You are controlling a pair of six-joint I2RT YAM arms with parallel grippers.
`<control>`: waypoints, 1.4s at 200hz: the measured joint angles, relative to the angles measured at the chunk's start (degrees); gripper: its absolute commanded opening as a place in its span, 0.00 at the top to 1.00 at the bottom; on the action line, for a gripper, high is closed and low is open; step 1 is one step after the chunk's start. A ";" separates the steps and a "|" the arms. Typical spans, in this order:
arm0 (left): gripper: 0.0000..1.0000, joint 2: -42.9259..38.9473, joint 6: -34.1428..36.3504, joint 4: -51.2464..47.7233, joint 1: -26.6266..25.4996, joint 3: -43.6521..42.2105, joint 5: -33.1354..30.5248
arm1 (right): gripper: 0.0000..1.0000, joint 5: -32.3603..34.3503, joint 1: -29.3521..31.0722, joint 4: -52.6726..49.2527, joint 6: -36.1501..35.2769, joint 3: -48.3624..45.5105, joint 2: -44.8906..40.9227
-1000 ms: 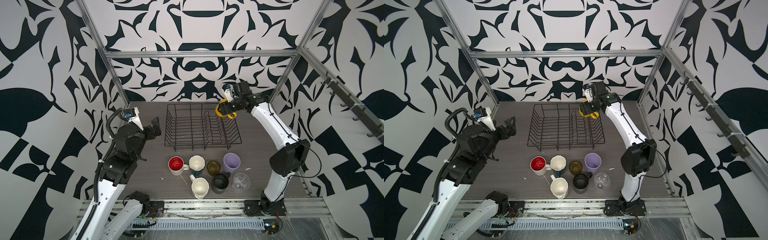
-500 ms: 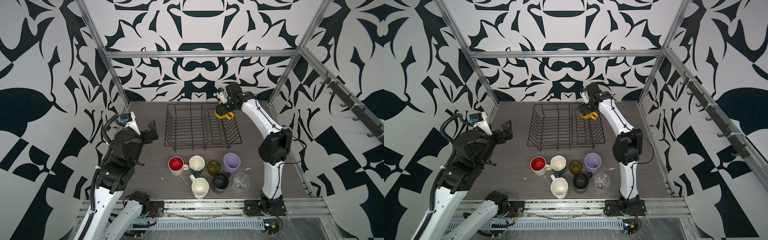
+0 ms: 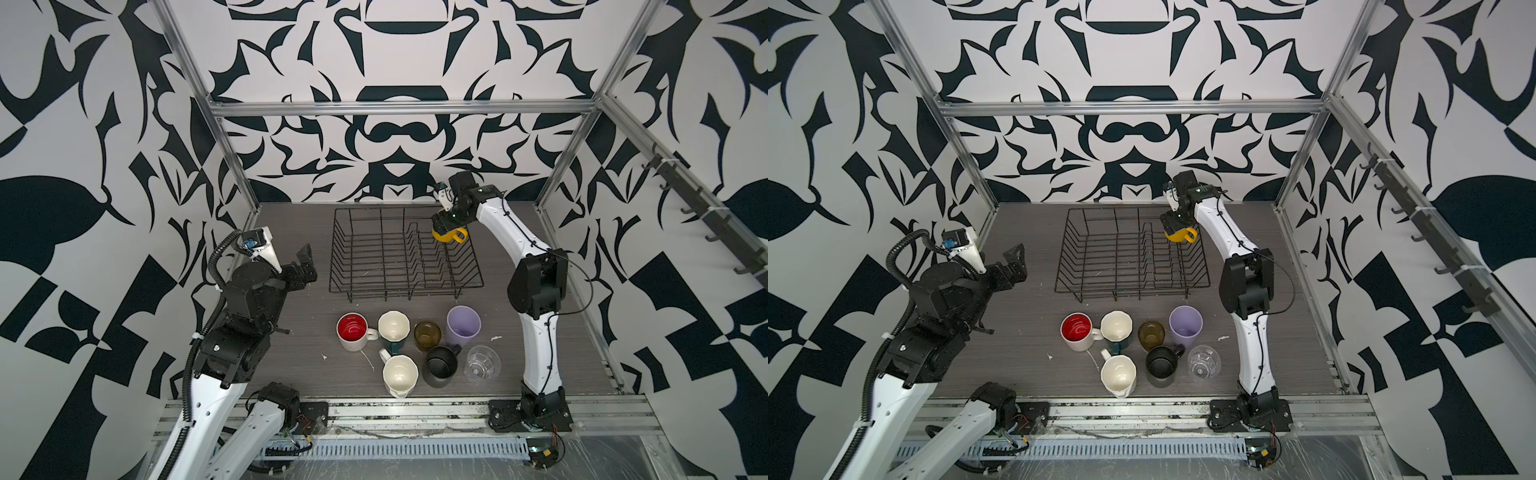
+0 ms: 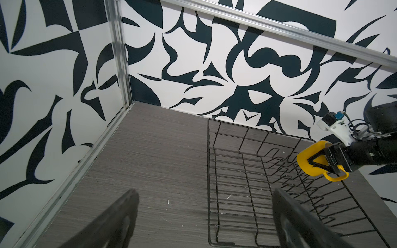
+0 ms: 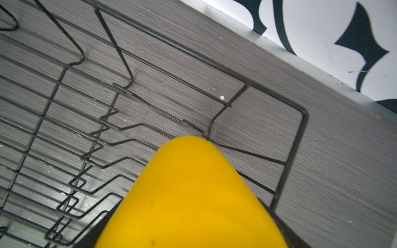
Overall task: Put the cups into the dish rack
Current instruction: 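Carry the yellow mug with the right gripper down into the rack's far corner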
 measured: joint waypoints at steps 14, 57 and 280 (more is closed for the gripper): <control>0.01 0.00 -0.24 0.00 0.00 0.00 0.00 | 1.00 0.09 0.02 0.00 -0.35 0.92 1.07; 0.01 0.00 -0.74 0.00 0.00 -0.02 0.00 | 1.00 0.07 0.26 -1.09 -0.74 3.56 5.18; 0.01 0.07 -2.78 -0.13 0.00 -0.59 -1.25 | 0.01 0.42 0.44 -1.03 -0.57 4.48 8.24</control>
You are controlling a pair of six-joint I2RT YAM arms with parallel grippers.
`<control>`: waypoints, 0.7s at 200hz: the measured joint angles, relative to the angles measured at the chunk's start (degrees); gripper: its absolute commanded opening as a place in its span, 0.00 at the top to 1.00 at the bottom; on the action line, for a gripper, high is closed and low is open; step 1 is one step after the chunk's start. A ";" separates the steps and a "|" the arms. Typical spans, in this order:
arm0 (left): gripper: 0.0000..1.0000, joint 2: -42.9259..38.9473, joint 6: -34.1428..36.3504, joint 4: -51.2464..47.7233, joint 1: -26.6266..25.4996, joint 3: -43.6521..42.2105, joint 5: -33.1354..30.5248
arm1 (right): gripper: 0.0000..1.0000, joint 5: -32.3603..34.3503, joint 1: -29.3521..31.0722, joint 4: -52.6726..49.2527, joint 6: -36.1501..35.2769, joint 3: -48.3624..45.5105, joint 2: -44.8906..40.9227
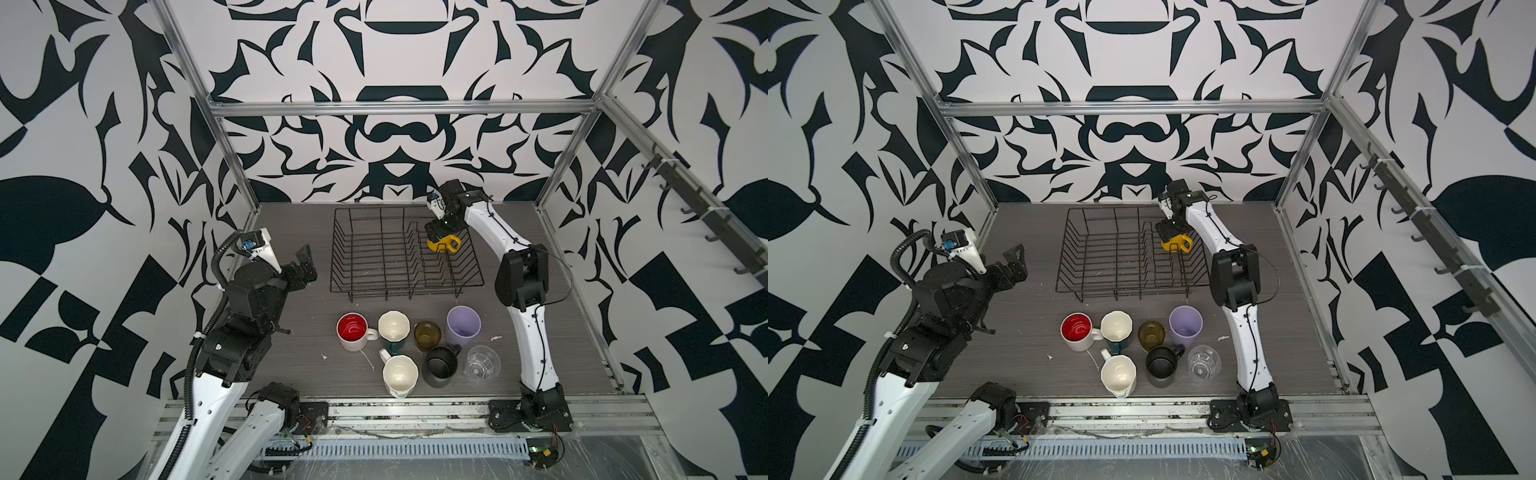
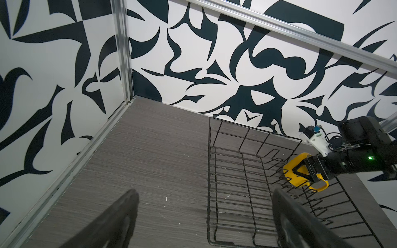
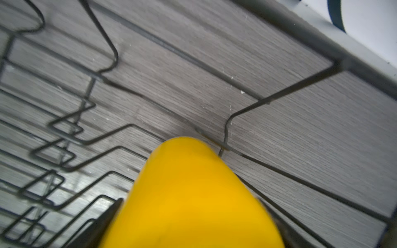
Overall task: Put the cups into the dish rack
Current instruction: 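Carry the yellow mug with the right gripper down into the rack's far corner, then open the right gripper on the yellow mug while the left moves toward the red-lined mug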
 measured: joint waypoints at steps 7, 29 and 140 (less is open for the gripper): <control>0.01 0.00 -0.15 -0.04 0.00 0.00 -0.20 | 0.01 -0.07 0.00 0.13 0.17 0.00 -0.31; 0.01 0.00 -0.50 -0.28 0.00 0.00 -0.44 | 0.00 -0.15 0.00 0.44 0.26 0.00 -1.75; 0.03 2.34 -8.00 -16.13 0.00 1.53 -1.11 | 0.01 -3.80 0.00 11.93 9.42 -18.40 -24.94</control>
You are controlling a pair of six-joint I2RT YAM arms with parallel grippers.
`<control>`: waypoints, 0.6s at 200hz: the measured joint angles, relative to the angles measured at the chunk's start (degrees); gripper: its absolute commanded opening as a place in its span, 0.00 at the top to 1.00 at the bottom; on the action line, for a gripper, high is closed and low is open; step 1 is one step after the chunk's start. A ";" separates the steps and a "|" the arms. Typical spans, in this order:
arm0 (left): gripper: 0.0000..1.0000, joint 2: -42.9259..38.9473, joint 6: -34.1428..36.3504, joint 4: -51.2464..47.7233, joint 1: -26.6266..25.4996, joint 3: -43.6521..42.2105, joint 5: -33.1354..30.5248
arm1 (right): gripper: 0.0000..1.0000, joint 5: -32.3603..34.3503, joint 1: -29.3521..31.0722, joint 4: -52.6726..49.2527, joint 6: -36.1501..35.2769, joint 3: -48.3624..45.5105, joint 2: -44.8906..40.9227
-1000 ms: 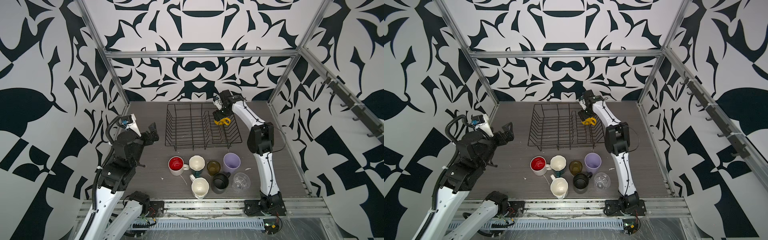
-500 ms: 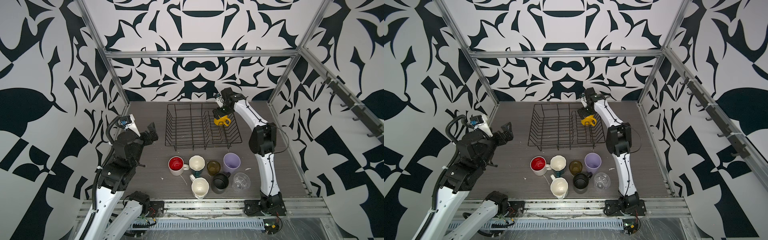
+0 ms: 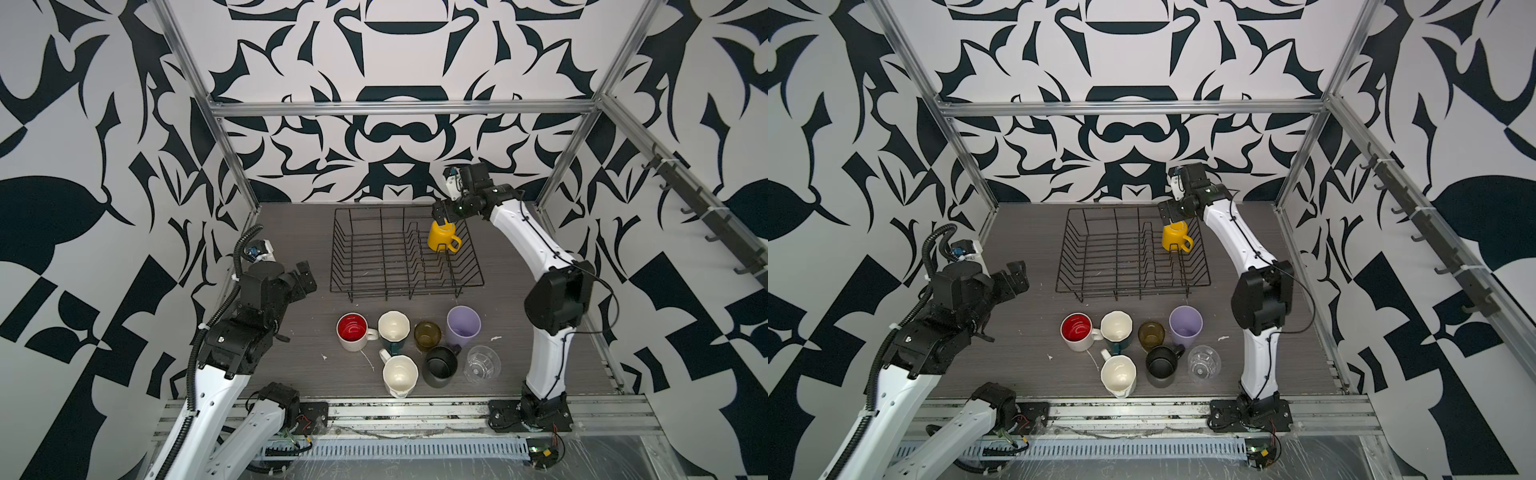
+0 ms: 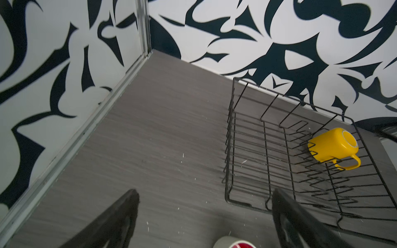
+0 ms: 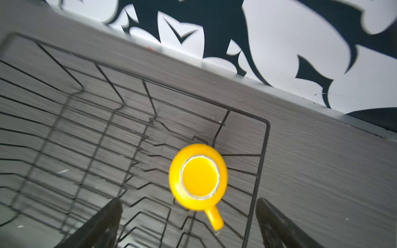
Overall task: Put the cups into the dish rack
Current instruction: 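Open the right gripper on the yellow mug while the left moves toward the red-lined mug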
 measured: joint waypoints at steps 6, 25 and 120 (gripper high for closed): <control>0.04 -0.11 -0.68 -1.11 0.00 0.00 0.31 | 0.01 -0.61 0.00 1.55 1.11 -2.82 -2.54; 0.06 -0.48 -3.02 -4.68 0.00 -0.07 2.34 | 0.02 -2.27 0.00 5.49 4.04 -10.36 -9.35; 0.21 4.15 -9.97 -13.49 0.00 -7.28 19.04 | 0.03 -4.68 0.00 14.95 11.69 -28.98 -21.84</control>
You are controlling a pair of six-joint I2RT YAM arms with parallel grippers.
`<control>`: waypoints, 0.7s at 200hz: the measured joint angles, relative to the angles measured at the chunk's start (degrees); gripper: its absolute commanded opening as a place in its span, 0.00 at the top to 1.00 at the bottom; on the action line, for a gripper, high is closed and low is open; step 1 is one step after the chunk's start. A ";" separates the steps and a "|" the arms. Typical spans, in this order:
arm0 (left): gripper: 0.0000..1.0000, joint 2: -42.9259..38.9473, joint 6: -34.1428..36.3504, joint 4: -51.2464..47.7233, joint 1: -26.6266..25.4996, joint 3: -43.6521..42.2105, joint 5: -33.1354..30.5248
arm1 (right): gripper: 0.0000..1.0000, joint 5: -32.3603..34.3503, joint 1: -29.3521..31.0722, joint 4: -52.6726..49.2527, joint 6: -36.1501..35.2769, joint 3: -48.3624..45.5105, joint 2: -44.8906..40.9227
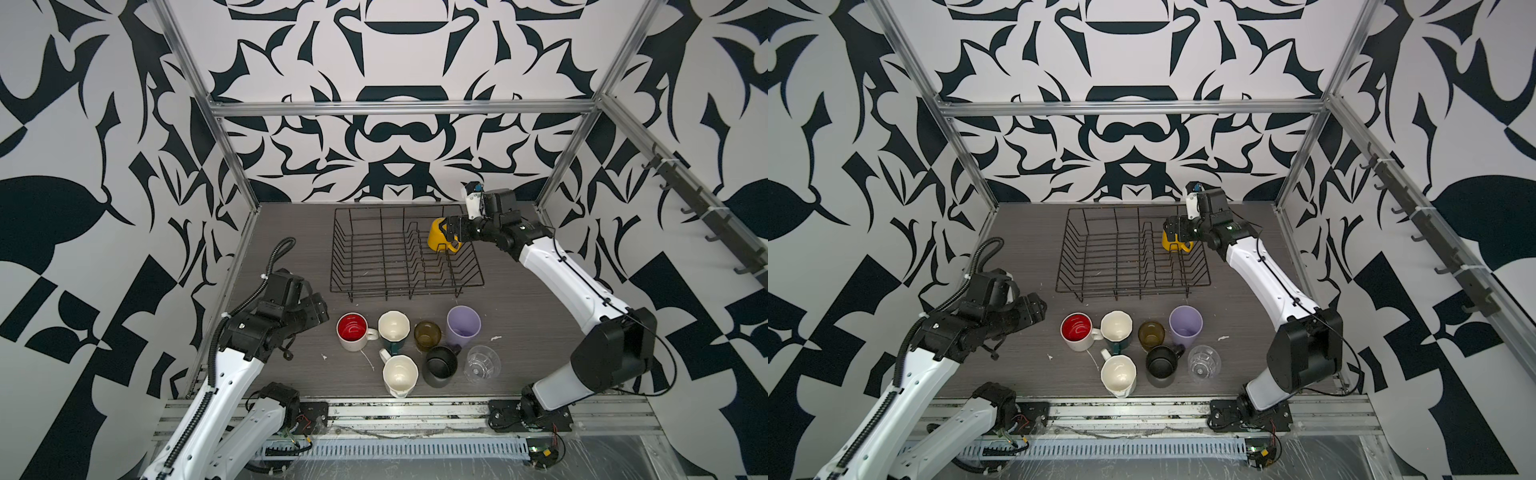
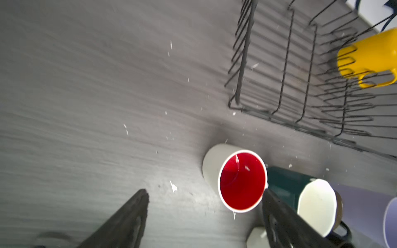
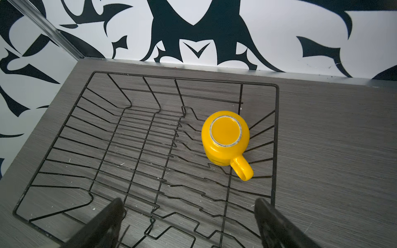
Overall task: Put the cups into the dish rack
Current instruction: 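Open the right gripper on the yellow mug while the left moves toward the red-lined mug, then lower the left gripper onto the red-lined white mug's rim and close it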
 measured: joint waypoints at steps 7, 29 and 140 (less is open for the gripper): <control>0.23 0.04 -0.37 -0.17 0.00 -0.48 1.16 | 0.04 0.00 0.00 0.15 0.17 -0.50 -0.11; 0.26 -0.04 -1.36 -0.57 -0.02 -1.29 4.13 | 0.04 -0.07 0.00 0.52 0.66 -1.90 -0.35; 0.29 7.45 -8.72 1.81 -8.17 -4.11 3.91 | 0.04 -0.50 0.00 1.75 1.25 -5.05 -5.09</control>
